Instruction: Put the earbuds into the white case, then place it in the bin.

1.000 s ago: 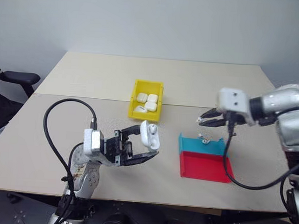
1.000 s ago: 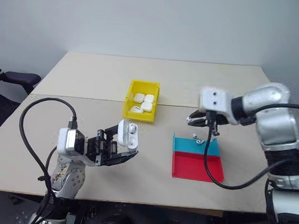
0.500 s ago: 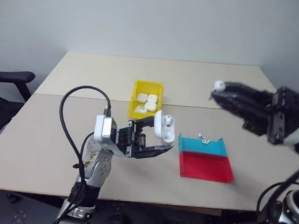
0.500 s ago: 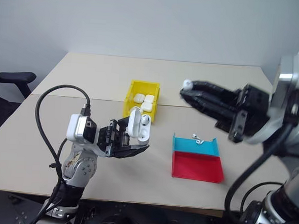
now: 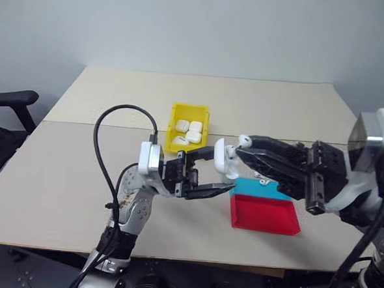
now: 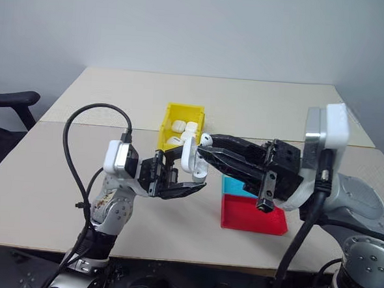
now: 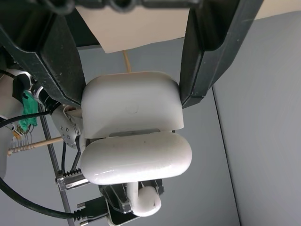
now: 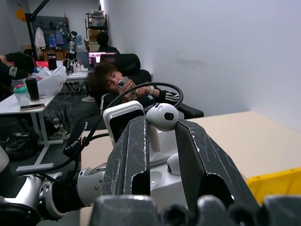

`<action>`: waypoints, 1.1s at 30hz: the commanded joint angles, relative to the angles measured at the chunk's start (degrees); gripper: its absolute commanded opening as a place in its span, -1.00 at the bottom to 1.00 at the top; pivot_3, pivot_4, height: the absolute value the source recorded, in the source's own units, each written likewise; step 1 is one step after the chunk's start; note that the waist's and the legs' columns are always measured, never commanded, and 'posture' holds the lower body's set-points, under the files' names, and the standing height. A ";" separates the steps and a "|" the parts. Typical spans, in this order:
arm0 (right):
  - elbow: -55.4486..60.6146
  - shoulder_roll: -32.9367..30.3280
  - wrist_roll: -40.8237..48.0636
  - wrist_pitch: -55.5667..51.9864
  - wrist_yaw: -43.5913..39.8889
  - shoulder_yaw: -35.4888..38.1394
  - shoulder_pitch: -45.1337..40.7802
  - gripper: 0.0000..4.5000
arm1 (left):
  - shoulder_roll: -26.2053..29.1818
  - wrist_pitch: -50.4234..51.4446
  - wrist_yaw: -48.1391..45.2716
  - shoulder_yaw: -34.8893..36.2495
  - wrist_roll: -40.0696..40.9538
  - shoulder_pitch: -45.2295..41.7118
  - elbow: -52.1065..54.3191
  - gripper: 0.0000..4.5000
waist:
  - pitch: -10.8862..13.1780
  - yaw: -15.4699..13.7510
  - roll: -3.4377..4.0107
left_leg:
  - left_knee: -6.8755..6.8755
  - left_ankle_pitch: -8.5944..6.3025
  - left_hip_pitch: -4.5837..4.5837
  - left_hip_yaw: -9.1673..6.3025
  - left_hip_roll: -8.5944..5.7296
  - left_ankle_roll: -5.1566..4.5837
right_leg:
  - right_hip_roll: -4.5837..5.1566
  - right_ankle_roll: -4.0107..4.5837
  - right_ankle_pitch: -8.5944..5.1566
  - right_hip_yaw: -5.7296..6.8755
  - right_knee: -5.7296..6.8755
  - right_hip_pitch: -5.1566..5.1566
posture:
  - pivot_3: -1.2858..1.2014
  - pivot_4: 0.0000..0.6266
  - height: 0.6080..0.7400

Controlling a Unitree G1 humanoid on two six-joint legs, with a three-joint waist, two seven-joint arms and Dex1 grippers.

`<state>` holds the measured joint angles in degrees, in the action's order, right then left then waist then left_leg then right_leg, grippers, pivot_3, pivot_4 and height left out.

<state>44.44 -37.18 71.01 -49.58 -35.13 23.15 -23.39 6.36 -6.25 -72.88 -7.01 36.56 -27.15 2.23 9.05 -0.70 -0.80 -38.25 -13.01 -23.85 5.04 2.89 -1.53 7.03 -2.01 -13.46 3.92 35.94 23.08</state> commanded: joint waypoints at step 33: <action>-0.01 -6.88 -7.91 13.67 -6.93 -6.03 6.72 -0.02 | -1.58 -3.70 0.27 1.06 -0.64 -0.09 -0.56 0.22 | 0.01 -0.01 -0.01 | 0.00 0.00 0.01 -0.03 0.01 0.00 | 0.00 0.00 0.00 0.01 -0.01 0.00 | 0.03 -0.52 1.00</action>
<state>43.80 -43.33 63.14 -37.63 -41.35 16.17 -16.90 4.97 -8.87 -72.67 -6.21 35.81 -26.67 0.88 9.05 -0.71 -0.82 -38.26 -13.01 -23.84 5.02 2.89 -1.53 7.03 -2.02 -13.47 3.93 35.93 23.08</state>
